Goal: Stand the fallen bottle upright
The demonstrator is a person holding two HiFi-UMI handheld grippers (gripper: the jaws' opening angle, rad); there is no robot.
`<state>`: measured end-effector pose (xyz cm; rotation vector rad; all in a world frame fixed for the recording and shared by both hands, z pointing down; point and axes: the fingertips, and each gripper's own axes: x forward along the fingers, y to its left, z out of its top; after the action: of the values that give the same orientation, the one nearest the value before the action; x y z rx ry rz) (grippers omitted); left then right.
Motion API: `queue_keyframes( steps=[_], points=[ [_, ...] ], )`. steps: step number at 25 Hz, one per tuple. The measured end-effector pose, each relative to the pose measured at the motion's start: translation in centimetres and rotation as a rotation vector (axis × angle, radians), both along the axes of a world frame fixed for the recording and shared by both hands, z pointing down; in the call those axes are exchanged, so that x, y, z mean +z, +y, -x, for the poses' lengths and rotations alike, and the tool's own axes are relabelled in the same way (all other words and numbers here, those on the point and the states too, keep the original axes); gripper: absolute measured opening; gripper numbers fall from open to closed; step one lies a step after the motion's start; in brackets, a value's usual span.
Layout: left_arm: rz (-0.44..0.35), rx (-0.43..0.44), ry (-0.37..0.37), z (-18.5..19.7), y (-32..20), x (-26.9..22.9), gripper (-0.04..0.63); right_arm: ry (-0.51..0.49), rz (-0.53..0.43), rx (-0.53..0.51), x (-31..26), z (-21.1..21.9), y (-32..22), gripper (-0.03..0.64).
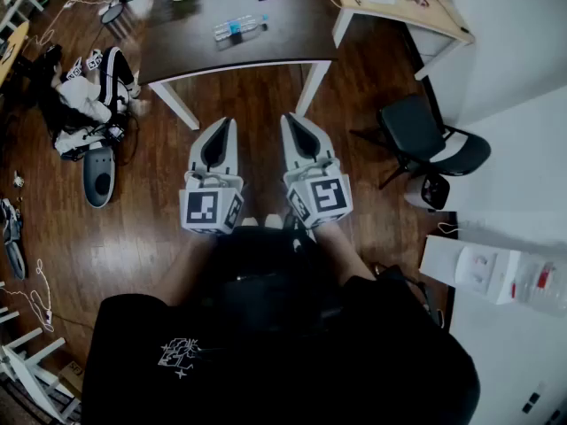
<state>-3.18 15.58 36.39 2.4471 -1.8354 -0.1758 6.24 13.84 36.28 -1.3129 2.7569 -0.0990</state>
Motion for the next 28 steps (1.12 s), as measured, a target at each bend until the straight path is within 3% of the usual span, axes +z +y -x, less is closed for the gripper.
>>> queue_keyframes(
  steps=[13,19,28],
  points=[
    [-0.02,-0.013,-0.021,-2.4,-1.0,-0.1,-0.003,-0.002,0.022,-0.021,0.7,-2.3,-0.8,0.012],
    [0.011,-0.025,-0.01,-2.7,-1.4,0.5,-0.003,0.009,0.031,-0.036,1.2,-2.5,-1.2,0.012],
    [-0.014,-0.039,-0.006,-1.5,-3.5,0.7,-0.003,0.013,0.045,-0.046,1.7,-1.3,-2.9,0.012]
  ],
)
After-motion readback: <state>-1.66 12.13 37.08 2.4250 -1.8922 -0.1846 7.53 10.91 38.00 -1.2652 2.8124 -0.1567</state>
